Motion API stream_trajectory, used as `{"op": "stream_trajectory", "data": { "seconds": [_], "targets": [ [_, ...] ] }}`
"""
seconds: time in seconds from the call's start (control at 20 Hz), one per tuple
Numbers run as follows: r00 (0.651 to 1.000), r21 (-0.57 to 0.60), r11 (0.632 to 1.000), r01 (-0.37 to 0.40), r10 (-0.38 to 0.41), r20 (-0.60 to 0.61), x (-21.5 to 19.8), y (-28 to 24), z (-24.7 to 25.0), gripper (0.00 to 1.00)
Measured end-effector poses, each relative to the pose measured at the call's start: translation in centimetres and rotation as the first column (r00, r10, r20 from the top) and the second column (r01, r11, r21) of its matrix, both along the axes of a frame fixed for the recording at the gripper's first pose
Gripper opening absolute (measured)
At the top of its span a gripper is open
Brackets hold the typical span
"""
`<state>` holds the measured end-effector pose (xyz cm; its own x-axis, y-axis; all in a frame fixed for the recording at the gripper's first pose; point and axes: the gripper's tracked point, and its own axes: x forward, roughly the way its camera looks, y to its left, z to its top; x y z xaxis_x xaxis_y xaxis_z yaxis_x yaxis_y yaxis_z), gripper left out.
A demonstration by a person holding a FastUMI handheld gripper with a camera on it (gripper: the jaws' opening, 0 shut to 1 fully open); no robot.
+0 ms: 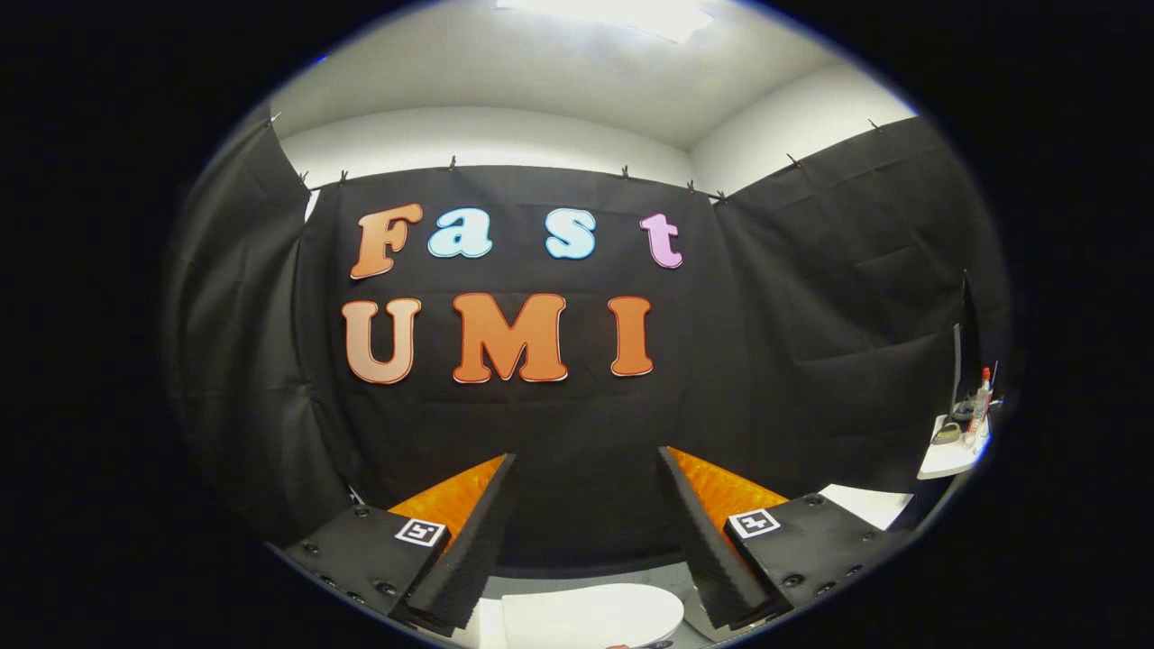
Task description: Open the toilet lid.
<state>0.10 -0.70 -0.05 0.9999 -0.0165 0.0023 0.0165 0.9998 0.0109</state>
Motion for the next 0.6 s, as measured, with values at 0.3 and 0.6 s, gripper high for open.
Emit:
{"op": "stream_trajectory", "data": {
  "seconds": [0.3, 0.6],
  "targets": [
    [1.000, 0.033, 0.999, 0.008, -0.007, -0.024, 0.1, -2.2, -3.1, 0.98],
    [0.996, 0.124, 0.992, 0.018, -0.008, -0.084, 0.5, -5.8, -11.4, 0.98]
  ]
}}
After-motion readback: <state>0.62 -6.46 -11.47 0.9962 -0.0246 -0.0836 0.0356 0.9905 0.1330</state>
